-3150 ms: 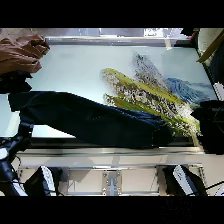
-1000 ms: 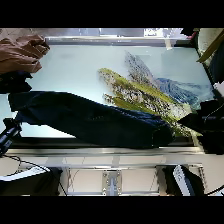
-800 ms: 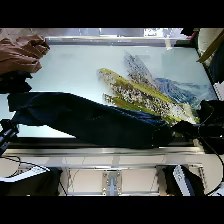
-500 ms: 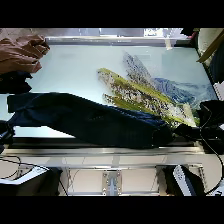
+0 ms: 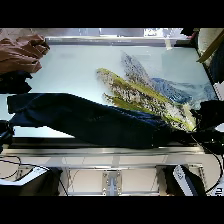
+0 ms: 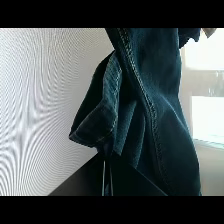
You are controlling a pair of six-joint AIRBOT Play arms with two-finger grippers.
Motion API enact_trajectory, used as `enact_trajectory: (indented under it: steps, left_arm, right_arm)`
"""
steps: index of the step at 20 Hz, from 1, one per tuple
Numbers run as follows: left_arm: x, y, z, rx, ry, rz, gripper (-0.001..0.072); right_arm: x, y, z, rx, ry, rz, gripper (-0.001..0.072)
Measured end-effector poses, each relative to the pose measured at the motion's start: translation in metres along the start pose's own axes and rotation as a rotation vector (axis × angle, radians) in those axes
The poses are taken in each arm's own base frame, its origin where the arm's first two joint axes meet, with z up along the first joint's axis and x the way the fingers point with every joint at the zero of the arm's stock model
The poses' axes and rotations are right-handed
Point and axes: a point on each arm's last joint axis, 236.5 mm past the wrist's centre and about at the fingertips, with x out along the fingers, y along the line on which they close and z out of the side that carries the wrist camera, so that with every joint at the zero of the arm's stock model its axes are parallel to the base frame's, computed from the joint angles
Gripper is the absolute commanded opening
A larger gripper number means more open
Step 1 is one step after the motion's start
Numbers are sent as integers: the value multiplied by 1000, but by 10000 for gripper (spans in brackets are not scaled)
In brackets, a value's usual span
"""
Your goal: Fold the clothes and pants, and hang the long-sleeved shirts on hangers.
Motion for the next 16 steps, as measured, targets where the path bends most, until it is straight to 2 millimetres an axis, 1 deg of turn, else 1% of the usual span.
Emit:
enact_trajectory:
  steps: [3,5,6,7,8,10,11,12,13,15,16]
  left_arm:
    - [0,-1,-1,2,3,-3,19]
    - [0,-1,-1,2,4,-3,19]
    - [0,-1,-1,2,5,-3,19]
    - [0,-1,-1,2,5,-3,19]
    - [0,-1,-1,2,5,-3,19]
    - [0,-2,-2,3,7,-6,19]
    - [-1,-3,-2,5,12,-12,19]
    - [-1,-7,-2,11,19,-22,19]
    - [-2,-12,-1,22,26,-37,18]
    - [-6,-27,2,78,51,-65,18]
    - [-9,-35,4,124,69,-73,18]
  right_arm:
    - [2,-2,10,-12,-39,-3,431]
    - [9,-6,11,-2,-40,-2,431]
    - [14,-8,9,8,-34,5,391]
    - [21,-9,6,18,-26,14,186]
    - [26,-10,7,25,-33,21,62]
    - [29,-12,18,33,-75,22,51]
    - [26,-15,28,29,-109,8,51]
    - [17,-18,43,20,-154,-12,51]
    - [4,-22,59,-1,-201,-45,50]
    - [-36,-33,93,-44,-290,-148,50]
    - [-63,-38,111,-74,-341,-212,50]
